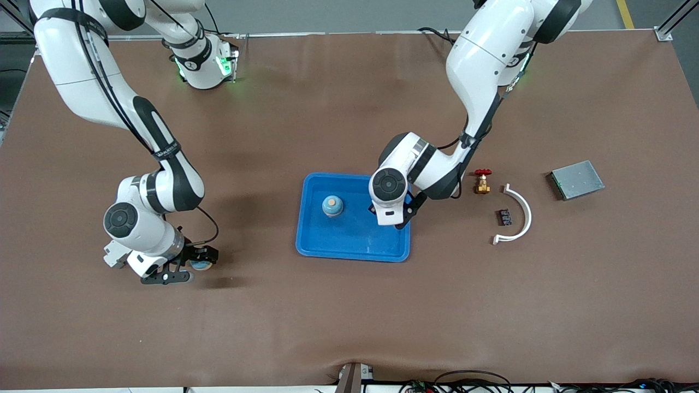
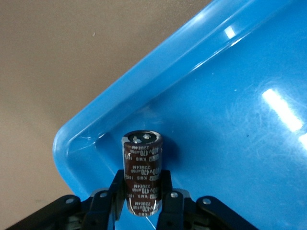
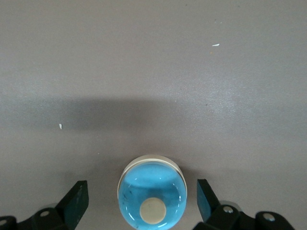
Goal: Place electrolytic capacitor and blue bell in tray
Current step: 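Move the right gripper to the second bell while the left gripper lowers the capacitor, then release the capacitor in the tray while the right gripper carries the second bell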
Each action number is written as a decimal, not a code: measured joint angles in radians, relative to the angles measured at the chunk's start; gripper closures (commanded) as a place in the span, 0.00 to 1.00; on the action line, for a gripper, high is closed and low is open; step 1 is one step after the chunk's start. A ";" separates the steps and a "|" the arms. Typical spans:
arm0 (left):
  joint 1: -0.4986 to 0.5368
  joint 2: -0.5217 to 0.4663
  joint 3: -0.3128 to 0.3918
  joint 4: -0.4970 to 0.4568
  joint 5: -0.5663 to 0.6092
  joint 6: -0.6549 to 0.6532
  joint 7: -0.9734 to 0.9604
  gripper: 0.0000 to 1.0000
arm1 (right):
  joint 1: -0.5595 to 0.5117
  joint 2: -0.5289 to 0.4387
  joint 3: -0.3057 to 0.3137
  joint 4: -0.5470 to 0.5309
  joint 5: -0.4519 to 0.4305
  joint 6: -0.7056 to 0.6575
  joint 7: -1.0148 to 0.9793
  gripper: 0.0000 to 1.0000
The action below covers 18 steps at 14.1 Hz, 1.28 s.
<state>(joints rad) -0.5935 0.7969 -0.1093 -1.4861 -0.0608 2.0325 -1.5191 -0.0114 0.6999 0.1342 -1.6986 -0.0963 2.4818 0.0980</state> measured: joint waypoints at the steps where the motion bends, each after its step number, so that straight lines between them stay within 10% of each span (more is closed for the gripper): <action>1: 0.000 0.000 0.000 0.000 0.001 0.000 0.000 0.43 | 0.000 0.002 0.000 0.000 0.000 0.000 -0.002 0.00; 3: 0.000 0.000 0.000 0.000 0.002 0.000 0.003 0.00 | -0.002 0.008 -0.001 -0.001 0.000 0.000 -0.005 0.00; 10: -0.008 -0.008 0.001 0.019 0.050 0.001 0.005 0.00 | -0.007 0.036 -0.001 -0.002 0.000 0.001 -0.007 0.00; 11: -0.007 -0.017 0.003 0.023 0.051 -0.003 0.009 0.00 | -0.007 0.036 -0.001 -0.002 0.000 0.001 -0.008 0.13; 13: -0.002 -0.049 0.009 0.029 0.051 -0.034 0.053 0.00 | -0.007 0.036 -0.001 -0.002 -0.001 0.001 -0.020 1.00; 18: 0.057 -0.169 0.013 0.036 0.051 -0.178 0.228 0.00 | -0.021 0.035 -0.001 0.000 0.000 0.000 -0.044 1.00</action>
<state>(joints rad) -0.5365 0.6282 -0.0960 -1.4501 -0.0094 1.8540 -1.2914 -0.0328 0.7347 0.1337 -1.6991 -0.0959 2.4820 0.0538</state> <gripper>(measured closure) 0.000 0.330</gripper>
